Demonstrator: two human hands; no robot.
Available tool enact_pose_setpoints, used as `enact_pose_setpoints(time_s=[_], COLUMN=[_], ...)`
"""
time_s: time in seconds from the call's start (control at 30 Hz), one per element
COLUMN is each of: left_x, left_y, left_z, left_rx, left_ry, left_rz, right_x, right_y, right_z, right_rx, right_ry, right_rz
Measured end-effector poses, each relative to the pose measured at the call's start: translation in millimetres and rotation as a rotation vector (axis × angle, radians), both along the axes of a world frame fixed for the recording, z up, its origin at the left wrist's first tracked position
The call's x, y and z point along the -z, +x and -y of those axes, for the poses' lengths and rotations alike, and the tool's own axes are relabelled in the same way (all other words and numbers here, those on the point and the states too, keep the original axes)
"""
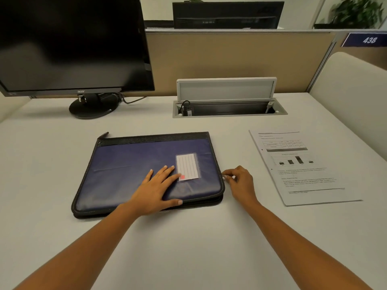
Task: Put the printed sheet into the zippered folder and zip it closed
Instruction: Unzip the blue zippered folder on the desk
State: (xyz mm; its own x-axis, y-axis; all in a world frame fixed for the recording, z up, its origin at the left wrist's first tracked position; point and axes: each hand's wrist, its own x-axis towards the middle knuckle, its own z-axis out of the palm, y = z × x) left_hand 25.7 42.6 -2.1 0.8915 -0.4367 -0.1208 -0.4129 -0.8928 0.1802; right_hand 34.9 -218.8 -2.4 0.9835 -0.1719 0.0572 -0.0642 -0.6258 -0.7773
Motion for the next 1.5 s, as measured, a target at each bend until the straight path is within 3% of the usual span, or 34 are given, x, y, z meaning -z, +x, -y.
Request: enact_pose_setpoints(time_s=[0.33, 1.5], left_x=[-4, -2], left_y=[0, 0], left_z=[0, 52], left_rx=[0.01, -0.123], left_ry=[0.231, 0.2], left_rz=[-0.029, 0.031], right_x=[-3, 11], right_y=[16, -20], right_z=[9, 11], right_rx=[0.091, 0.18], right_ry=[-0.005, 0.018], right_rz=[-0.033, -0.012])
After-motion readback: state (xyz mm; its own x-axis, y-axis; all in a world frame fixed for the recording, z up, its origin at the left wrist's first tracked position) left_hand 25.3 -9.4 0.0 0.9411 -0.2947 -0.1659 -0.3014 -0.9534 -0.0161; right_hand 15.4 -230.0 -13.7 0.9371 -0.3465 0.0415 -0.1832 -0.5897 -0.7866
